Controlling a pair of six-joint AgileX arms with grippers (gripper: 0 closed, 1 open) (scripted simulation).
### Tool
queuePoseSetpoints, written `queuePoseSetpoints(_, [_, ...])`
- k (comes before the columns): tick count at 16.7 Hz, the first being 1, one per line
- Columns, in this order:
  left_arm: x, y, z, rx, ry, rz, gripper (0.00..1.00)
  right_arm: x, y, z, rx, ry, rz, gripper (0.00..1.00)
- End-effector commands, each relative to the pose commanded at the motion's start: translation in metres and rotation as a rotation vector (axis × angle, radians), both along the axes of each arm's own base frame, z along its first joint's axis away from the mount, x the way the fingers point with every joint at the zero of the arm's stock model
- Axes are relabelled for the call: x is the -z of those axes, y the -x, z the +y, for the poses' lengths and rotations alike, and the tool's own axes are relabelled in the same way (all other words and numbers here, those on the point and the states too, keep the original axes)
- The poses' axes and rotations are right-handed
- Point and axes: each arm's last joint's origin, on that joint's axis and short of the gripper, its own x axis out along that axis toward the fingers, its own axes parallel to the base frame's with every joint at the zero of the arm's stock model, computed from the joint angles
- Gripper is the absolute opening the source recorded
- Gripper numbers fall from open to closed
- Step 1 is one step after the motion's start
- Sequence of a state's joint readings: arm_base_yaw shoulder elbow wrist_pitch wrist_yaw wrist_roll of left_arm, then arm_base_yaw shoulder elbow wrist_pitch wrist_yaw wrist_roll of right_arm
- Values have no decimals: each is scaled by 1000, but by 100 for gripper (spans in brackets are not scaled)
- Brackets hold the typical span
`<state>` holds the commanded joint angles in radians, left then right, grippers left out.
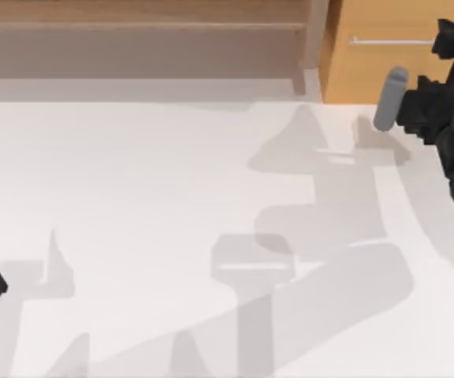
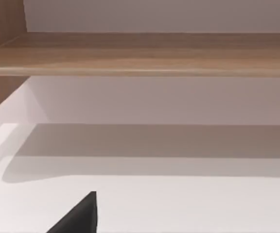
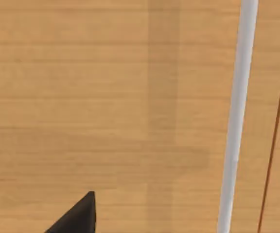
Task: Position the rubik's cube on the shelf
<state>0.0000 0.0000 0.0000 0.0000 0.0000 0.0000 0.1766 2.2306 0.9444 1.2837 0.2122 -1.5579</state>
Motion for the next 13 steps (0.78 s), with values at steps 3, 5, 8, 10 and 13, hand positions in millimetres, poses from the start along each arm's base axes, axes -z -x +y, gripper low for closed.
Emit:
queuePoseSetpoints(3, [0,0,0,0,0,0,100,0,0,0,0,0,0,100])
queuePoseSetpoints(5, [0,0,0,0,0,0,100,0,0,-2,3,-1,4,100])
queuePoseSetpoints(8, [0,0,0,0,0,0,100,0,-11,-1,0,0,0,100])
queuePoseSetpoints(10, [0,0,0,0,0,0,100,0,-20,0,0,0,0,100])
queuePoseSetpoints(13, [0,0,0,0,0,0,100,0,-25,0,0,0,0,100])
